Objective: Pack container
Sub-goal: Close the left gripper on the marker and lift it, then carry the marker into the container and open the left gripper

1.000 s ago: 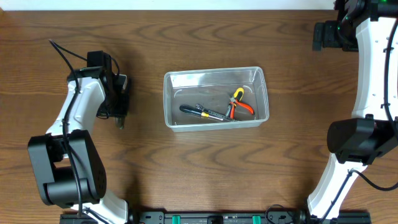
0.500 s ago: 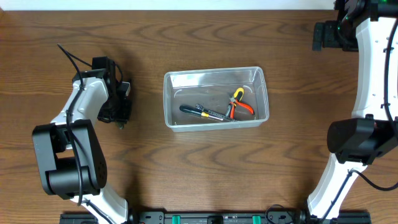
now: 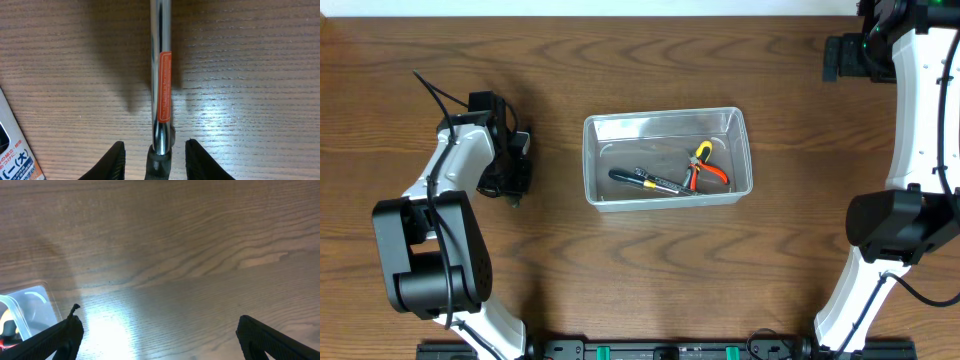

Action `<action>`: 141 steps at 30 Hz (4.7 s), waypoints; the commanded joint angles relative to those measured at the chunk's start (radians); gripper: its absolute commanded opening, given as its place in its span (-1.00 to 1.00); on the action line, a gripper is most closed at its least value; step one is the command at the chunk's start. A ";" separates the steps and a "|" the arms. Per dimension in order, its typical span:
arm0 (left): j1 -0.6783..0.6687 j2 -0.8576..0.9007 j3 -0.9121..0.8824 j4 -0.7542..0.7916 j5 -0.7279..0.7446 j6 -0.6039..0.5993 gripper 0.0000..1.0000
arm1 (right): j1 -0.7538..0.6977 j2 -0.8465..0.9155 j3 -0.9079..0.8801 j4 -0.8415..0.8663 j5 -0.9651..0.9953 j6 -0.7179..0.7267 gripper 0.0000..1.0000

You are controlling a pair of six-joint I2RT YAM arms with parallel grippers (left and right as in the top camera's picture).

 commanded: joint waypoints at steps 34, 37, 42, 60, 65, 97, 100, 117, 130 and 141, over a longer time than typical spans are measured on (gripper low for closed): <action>0.005 0.041 -0.025 0.003 -0.001 -0.003 -0.88 | 0.000 -0.012 0.013 0.000 0.007 0.013 0.98; 0.005 0.037 0.009 -0.007 -0.001 -0.021 -0.88 | 0.000 -0.012 0.013 0.000 0.006 0.013 0.99; 0.005 0.008 0.066 -0.011 -0.001 -0.023 -0.88 | 0.000 -0.012 0.013 0.000 0.006 0.013 0.99; -0.025 -0.230 0.194 -0.052 -0.001 0.079 -0.88 | 0.000 -0.012 0.013 0.000 0.007 0.013 0.99; -0.084 -0.308 0.194 -0.052 -0.001 0.080 -0.88 | 0.000 -0.012 0.013 0.000 0.006 0.013 0.99; -0.491 -0.254 0.194 -0.082 0.166 0.222 -0.88 | 0.000 -0.012 0.013 0.000 0.006 0.013 0.98; -0.492 -0.201 0.194 -0.082 0.210 0.233 -0.88 | 0.000 -0.012 0.013 0.000 0.007 0.013 0.98; -0.575 -0.002 0.193 -0.075 0.254 0.284 -0.88 | 0.000 -0.012 0.013 0.000 0.006 0.013 0.99; -0.587 0.043 0.193 -0.060 0.253 0.284 -0.14 | 0.000 -0.012 0.013 0.000 0.006 0.013 0.99; -0.573 -0.007 0.377 -0.090 0.221 0.202 0.08 | 0.000 -0.012 0.013 0.000 0.006 0.013 0.98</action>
